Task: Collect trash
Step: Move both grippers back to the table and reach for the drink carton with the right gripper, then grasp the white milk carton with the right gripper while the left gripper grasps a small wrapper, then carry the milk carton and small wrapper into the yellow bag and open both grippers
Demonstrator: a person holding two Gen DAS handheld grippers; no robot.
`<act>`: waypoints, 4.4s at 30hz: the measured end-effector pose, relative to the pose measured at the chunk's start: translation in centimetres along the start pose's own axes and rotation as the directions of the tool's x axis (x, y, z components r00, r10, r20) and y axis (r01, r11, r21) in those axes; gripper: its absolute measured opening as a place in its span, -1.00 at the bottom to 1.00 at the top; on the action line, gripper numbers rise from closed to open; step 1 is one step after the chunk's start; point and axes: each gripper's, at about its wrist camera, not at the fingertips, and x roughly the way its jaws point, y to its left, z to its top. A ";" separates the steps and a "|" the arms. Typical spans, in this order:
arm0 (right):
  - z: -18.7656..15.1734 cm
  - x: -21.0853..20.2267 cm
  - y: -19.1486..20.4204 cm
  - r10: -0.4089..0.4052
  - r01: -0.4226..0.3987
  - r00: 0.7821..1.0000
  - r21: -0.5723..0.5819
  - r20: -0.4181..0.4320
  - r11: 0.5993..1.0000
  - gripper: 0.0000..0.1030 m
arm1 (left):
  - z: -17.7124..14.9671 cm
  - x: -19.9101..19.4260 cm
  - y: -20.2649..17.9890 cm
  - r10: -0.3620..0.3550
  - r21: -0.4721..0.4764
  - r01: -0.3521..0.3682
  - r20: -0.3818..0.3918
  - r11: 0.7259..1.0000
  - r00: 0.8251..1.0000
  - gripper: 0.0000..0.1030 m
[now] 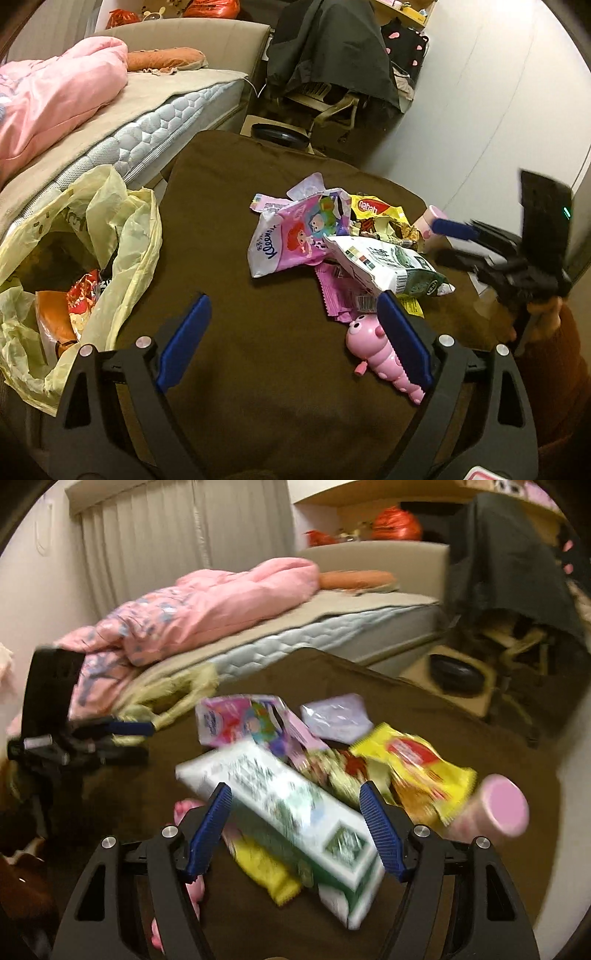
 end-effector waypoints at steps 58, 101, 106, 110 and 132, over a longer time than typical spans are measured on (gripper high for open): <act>-9.5 -3.5 -2.6 -0.197 0.191 0.980 0.261 -0.002 0.946 -0.06 | 12.3 18.3 -2.2 0.054 0.323 0.028 -0.240 0.946 0.969 0.21; -9.0 -2.8 -0.7 -0.282 0.294 0.952 0.093 -0.120 0.951 -0.01 | 10.3 16.9 -4.0 0.025 0.116 -0.006 -0.156 0.993 0.987 -0.94; -8.6 -3.1 -0.7 -0.258 0.269 0.960 0.101 -0.112 0.958 -0.01 | 10.5 13.7 -4.5 -0.022 0.087 0.032 -0.110 0.996 0.994 -0.97; -8.2 -3.7 -0.9 -0.239 0.251 0.965 0.130 -0.104 0.959 -0.05 | 10.2 10.0 -4.9 -0.030 0.105 0.036 -0.061 0.994 0.998 -0.97; 2.1 -7.9 9.7 -0.185 0.189 0.960 0.004 0.211 0.982 -0.06 | 2.7 -10.2 3.1 0.130 -0.050 -0.124 0.163 0.991 0.978 -0.97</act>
